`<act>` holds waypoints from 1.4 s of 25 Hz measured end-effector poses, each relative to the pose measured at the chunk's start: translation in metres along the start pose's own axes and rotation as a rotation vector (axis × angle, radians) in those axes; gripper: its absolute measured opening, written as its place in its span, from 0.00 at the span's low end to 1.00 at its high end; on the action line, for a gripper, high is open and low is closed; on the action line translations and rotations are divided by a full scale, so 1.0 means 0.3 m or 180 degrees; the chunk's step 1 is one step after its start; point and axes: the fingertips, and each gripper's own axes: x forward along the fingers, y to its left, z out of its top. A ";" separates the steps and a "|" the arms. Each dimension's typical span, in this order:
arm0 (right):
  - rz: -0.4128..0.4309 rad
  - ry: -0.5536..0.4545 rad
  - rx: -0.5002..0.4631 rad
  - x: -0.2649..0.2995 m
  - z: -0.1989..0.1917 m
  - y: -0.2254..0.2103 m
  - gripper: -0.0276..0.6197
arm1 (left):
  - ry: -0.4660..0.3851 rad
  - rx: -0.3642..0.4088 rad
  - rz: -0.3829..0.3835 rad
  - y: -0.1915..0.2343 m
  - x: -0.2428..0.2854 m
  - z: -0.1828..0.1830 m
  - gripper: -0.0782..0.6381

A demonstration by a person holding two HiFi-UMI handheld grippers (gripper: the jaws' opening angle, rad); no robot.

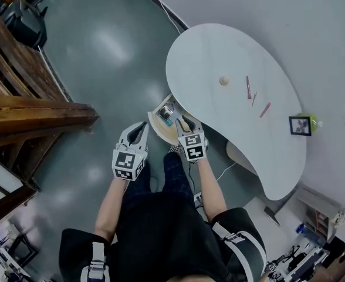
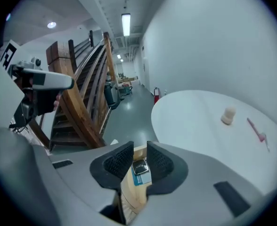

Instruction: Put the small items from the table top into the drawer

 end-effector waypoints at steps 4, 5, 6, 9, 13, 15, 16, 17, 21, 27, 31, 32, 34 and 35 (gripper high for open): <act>-0.0183 -0.0331 0.0106 -0.125 0.098 -0.019 0.17 | -0.0103 0.0120 -0.0086 -0.039 -0.029 0.068 0.14; -0.0237 -0.0404 0.0121 -0.155 0.118 -0.024 0.16 | -0.0128 0.0151 -0.0106 -0.047 -0.035 0.086 0.14; -0.0292 -0.0481 0.0137 -0.185 0.140 -0.031 0.16 | -0.0156 0.0186 -0.0128 -0.054 -0.040 0.107 0.14; -0.0438 -0.0706 0.0192 -0.286 0.205 -0.046 0.14 | -0.0257 0.0278 -0.0190 -0.089 -0.061 0.177 0.14; -0.0608 -0.0973 0.0295 -0.421 0.254 -0.045 0.12 | -0.0371 0.0359 -0.0268 -0.138 -0.112 0.239 0.14; -0.0698 -0.1084 0.0311 -0.479 0.279 -0.039 0.11 | -0.0418 0.0402 -0.0319 -0.158 -0.135 0.266 0.14; -0.0739 -0.1129 0.0309 -0.507 0.289 -0.035 0.10 | -0.0441 0.0426 -0.0346 -0.170 -0.146 0.280 0.14; -0.0778 -0.1170 0.0303 -0.534 0.296 -0.032 0.10 | -0.0467 0.0452 -0.0374 -0.183 -0.158 0.294 0.14; -0.0931 -0.1346 0.0266 -0.646 0.328 -0.005 0.10 | -0.0605 0.0564 -0.0481 -0.225 -0.217 0.361 0.14; -0.1214 -0.1586 0.0268 -0.801 0.352 0.021 0.10 | -0.0816 0.0657 -0.0631 -0.257 -0.296 0.437 0.14; -0.1378 -0.1646 0.0316 -0.871 0.331 0.033 0.10 | -0.0877 0.0681 -0.0720 -0.262 -0.333 0.449 0.14; -0.1411 -0.1653 0.0325 -0.885 0.325 0.037 0.10 | -0.0884 0.0695 -0.0738 -0.262 -0.342 0.450 0.14; -0.1478 -0.1656 0.0341 -0.905 0.310 0.046 0.10 | -0.0894 0.0711 -0.0776 -0.263 -0.357 0.447 0.14; -0.1508 -0.1654 0.0355 -0.913 0.301 0.050 0.10 | -0.0895 0.0703 -0.0792 -0.264 -0.364 0.442 0.14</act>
